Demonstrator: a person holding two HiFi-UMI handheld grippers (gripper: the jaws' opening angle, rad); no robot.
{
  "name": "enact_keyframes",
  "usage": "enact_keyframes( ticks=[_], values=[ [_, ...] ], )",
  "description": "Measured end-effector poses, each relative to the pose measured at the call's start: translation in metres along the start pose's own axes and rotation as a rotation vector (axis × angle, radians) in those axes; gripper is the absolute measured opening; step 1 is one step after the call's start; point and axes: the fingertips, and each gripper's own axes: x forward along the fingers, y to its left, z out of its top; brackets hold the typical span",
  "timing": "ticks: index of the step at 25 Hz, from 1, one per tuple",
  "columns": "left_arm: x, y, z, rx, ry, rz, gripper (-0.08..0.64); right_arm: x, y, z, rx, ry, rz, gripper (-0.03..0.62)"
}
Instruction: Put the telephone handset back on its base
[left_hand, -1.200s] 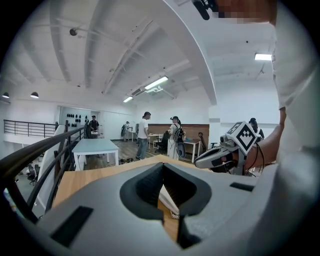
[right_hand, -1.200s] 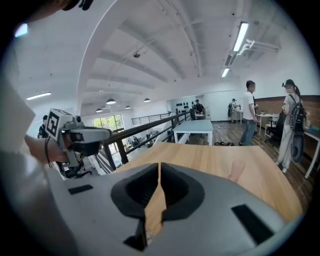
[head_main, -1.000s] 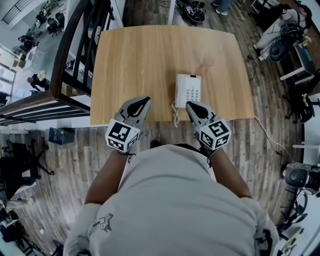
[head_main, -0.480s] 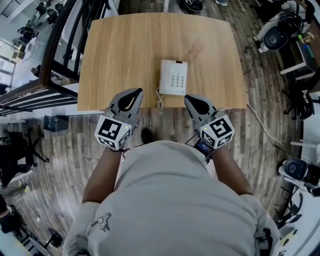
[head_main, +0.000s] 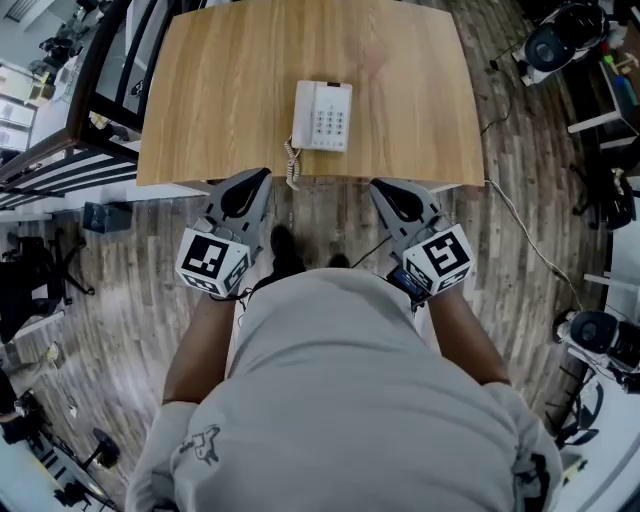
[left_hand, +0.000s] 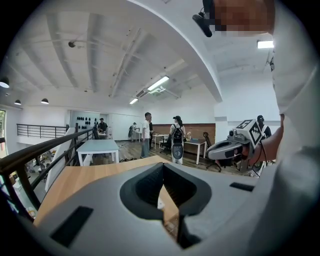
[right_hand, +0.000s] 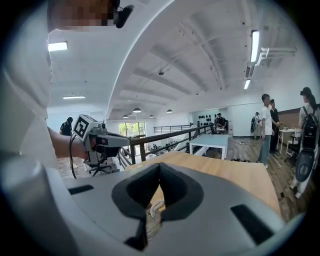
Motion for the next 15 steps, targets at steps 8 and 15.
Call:
enact_keyframes(
  ticks=[8,15],
  values=[
    [-0.025,-0.063,-0.003,-0.020,0.008,0.008,0.006,-0.046,0.027,-0.014,-0.014,-0.001,0.055,0.006],
    [-0.056,-0.086,-0.013,-0.002,0.041,-0.004,0.006,-0.069,0.056,-0.018,-0.027,-0.012,0.058,0.006]
  ],
)
